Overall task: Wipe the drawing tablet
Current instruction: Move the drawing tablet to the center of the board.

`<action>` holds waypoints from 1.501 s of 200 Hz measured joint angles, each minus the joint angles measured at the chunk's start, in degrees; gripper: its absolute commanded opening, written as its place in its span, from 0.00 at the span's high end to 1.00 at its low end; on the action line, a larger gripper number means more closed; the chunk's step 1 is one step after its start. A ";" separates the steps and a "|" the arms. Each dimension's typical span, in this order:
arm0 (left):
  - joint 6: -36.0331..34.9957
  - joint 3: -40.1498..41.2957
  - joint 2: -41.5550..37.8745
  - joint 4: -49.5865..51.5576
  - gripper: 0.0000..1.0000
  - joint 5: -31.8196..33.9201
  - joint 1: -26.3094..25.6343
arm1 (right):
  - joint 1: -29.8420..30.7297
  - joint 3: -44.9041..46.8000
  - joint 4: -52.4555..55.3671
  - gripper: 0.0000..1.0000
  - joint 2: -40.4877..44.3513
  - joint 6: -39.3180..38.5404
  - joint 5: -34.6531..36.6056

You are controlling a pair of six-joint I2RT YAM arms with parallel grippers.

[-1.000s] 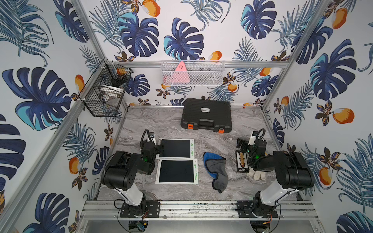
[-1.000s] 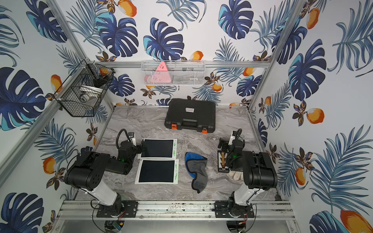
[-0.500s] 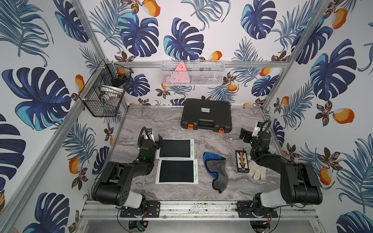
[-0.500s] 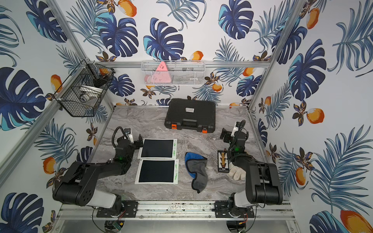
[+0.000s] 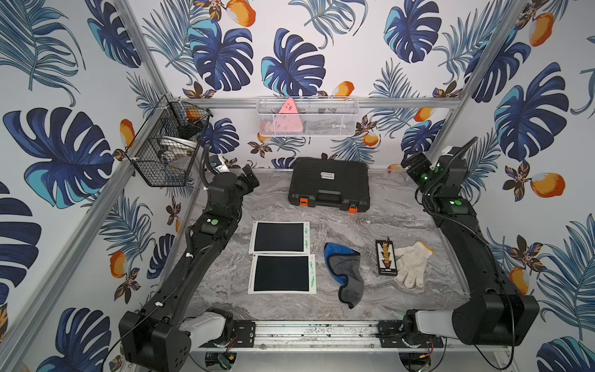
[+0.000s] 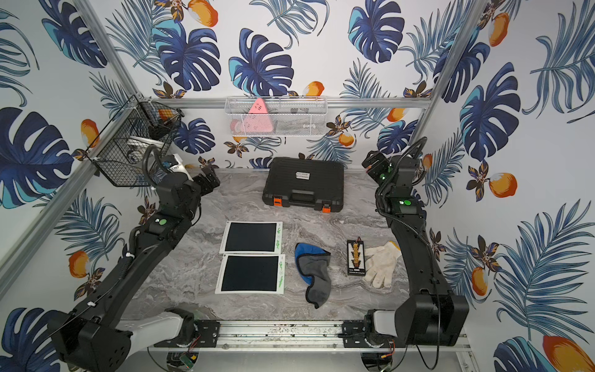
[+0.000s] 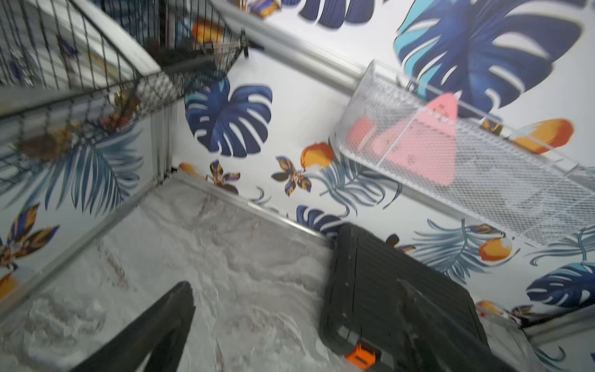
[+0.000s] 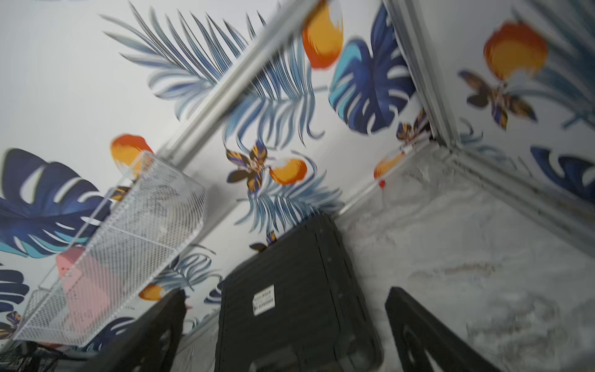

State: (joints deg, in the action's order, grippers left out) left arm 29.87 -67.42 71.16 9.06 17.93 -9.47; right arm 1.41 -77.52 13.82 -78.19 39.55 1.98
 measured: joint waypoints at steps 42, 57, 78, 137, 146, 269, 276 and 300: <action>6.75 0.00 0.28 24.02 0.01 -15.06 -3.65 | 18.95 -7.45 18.64 0.09 -3.19 -0.15 -3.02; 7.58 3.26 -2.51 30.40 0.01 -18.25 -3.45 | 26.14 -2.29 22.21 0.11 -3.26 0.63 -4.98; 7.28 8.50 -5.86 37.35 0.01 -23.56 -0.57 | 36.72 4.42 23.56 0.11 -4.74 2.93 -9.11; 6.21 17.88 0.00 34.93 0.01 -31.85 4.48 | 41.94 8.24 13.99 0.17 -18.62 8.72 -16.57; 6.19 18.14 1.73 33.64 0.01 -33.03 5.55 | 41.92 7.72 13.11 0.18 -20.92 9.11 -17.20; -0.15 20.61 14.62 23.34 0.01 -42.95 14.99 | 36.57 3.67 4.61 0.19 -35.39 11.69 -21.03; -0.28 20.63 15.10 23.08 0.01 -43.28 15.04 | 36.54 3.15 4.04 0.19 -35.95 11.85 -21.64; -0.46 20.68 16.35 21.90 0.01 -44.46 15.08 | 36.46 0.72 1.62 0.19 -38.73 12.20 -24.09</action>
State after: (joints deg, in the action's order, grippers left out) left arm 29.41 -46.74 87.50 30.96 -26.52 5.61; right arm 37.87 -76.79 15.44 -116.92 51.75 -22.11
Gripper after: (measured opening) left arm 0.991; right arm 0.812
